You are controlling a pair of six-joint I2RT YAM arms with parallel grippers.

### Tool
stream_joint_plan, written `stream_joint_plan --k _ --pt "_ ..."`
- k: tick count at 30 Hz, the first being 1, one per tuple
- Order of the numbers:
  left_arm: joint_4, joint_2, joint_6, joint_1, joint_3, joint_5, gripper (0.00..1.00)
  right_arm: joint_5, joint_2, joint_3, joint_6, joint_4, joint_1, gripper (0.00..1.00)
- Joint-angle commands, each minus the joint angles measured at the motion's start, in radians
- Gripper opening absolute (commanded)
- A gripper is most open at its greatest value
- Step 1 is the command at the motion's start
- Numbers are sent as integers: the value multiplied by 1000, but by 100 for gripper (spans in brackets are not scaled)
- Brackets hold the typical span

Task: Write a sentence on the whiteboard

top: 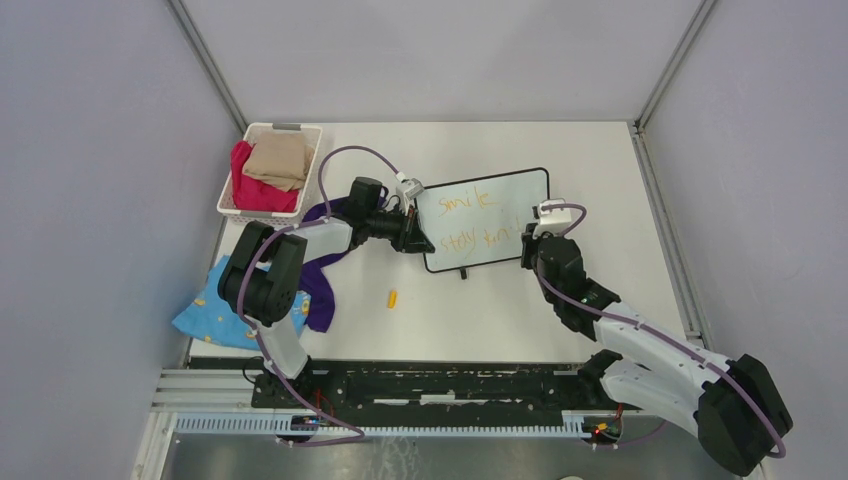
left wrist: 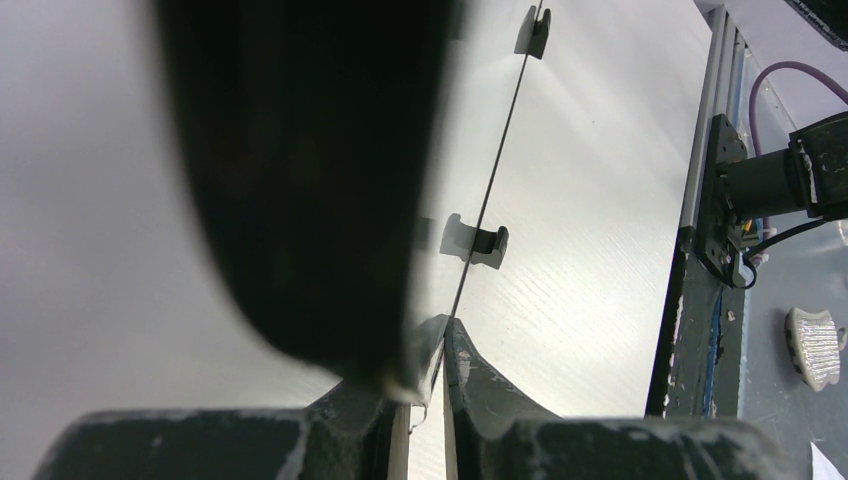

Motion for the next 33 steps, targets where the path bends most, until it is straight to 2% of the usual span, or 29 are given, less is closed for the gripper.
stream_joint_plan --k 1,19,33 --pt "-160 71 89 -48 -33 -157 2 11 16 58 -12 35 -6 0" --pt "-163 72 88 -50 -32 -161 2 -91 11 -2 5 50 -5 0" --pt "-165 74 88 -50 -30 -161 2 -78 -20 -62 8 19 -7 0"
